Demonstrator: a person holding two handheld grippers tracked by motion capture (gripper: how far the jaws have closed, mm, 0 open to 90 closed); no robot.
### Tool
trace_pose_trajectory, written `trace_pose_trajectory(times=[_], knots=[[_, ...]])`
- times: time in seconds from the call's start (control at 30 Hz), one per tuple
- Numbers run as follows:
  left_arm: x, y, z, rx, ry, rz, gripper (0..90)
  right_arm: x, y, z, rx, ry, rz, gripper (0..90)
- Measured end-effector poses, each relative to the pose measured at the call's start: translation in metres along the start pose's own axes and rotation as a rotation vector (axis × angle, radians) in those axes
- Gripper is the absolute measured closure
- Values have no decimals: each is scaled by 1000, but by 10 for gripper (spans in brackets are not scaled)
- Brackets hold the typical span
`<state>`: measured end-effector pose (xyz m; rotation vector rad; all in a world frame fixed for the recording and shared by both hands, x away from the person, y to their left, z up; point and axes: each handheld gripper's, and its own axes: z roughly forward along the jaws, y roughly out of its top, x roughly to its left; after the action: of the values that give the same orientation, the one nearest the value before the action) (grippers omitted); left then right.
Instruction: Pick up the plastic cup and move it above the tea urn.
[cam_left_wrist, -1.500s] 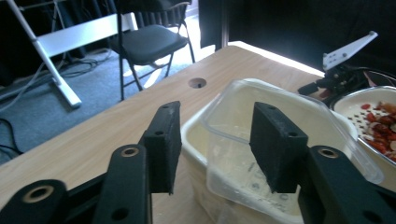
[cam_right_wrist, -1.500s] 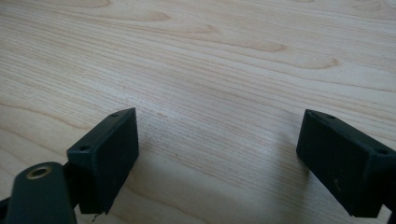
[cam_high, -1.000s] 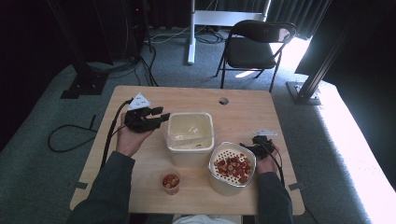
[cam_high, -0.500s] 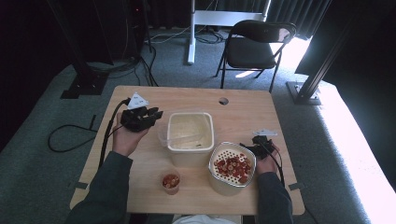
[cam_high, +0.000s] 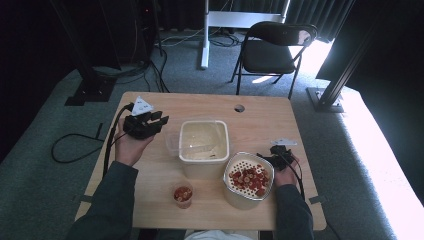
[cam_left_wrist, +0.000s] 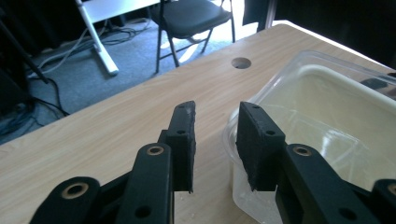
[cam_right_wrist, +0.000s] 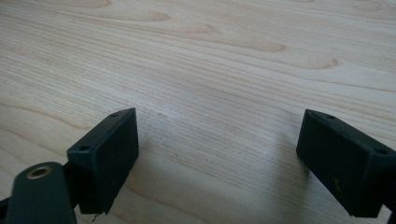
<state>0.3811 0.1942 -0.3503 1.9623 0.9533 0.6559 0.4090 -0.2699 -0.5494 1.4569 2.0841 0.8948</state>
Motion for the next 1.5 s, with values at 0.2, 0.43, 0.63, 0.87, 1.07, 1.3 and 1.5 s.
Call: trace_pose_trajectory(times=[0.2, 0.43, 0.63, 0.87, 1.07, 1.3, 1.5], knots=[[4, 8, -2, -31, 19, -11, 633, 0, 0, 0, 0, 0, 0, 124], [8, 9, -12, -85, 3, -38, 568, 0, 0, 0, -1, -1, -2, 124], [8, 8, -14, -92, -5, -39, 554, 0, 0, 0, -1, -1, -1, 124], [4, 5, -14, -101, -31, -29, 516, 0, 0, 0, -1, 0, -2, 124], [3, -4, -15, -110, -56, -34, 499, 0, 0, 0, 0, 0, 0, 124], [2, -15, -19, -123, -81, -41, 471, 0, 0, 0, -1, 0, 1, 124], [-3, -35, -24, -110, -90, -27, 439, 0, 0, 0, -1, 0, 0, 124]])
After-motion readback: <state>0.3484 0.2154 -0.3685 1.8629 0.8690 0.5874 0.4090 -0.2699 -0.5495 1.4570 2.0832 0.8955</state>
